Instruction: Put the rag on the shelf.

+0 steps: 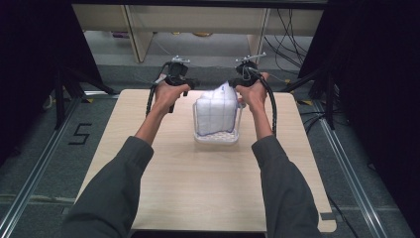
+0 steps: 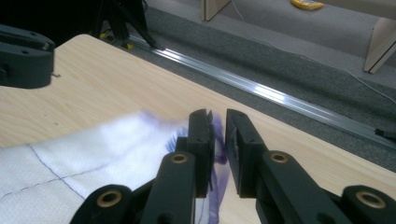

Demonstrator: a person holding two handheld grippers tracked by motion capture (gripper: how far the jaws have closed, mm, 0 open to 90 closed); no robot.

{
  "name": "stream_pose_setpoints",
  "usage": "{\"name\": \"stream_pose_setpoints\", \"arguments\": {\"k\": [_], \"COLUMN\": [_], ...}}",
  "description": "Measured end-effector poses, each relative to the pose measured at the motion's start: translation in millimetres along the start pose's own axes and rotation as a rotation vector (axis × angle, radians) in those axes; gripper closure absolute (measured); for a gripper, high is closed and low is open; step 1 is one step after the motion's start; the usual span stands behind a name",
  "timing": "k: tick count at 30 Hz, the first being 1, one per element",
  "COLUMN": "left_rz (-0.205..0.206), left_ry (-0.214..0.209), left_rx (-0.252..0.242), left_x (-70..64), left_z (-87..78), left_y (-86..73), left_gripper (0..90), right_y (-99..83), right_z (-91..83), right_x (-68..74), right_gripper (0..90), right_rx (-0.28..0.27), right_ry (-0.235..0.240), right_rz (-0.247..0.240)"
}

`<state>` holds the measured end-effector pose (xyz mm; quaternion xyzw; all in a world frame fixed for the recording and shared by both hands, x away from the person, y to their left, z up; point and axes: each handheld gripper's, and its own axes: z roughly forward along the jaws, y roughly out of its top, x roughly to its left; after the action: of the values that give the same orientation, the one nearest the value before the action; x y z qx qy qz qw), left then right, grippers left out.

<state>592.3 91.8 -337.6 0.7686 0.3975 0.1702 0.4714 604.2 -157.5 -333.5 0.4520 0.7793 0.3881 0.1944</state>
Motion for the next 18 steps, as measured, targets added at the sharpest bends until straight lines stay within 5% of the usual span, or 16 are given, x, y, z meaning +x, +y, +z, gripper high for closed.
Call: {"name": "stream_pose_setpoints", "arguments": {"k": [7,11,18], "left_rz": [0.001,-0.05,-0.075], "left_ry": [0.024,0.004,-0.01], "left_rx": [0.017,0.02,0.039], "left_x": [5.7,10.4,17.4], "left_z": [-11.5,-18.7,-32.7], "left_y": [0.5,-3.0,-15.2], "left_gripper": [74.8,64.4,52.4], "right_y": [-0.4,0.3,-2.6], "right_z": [5.1,0.5,-12.0], "right_x": [1.8,-2.0,-9.8], "right_gripper": [74.4,70.9,68.0], "right_rx": [0.004,0.002,-0.01], "right_ry": [-0.006,-0.008,-0.014], "right_rz": [0.0,0.007,0.03]}}
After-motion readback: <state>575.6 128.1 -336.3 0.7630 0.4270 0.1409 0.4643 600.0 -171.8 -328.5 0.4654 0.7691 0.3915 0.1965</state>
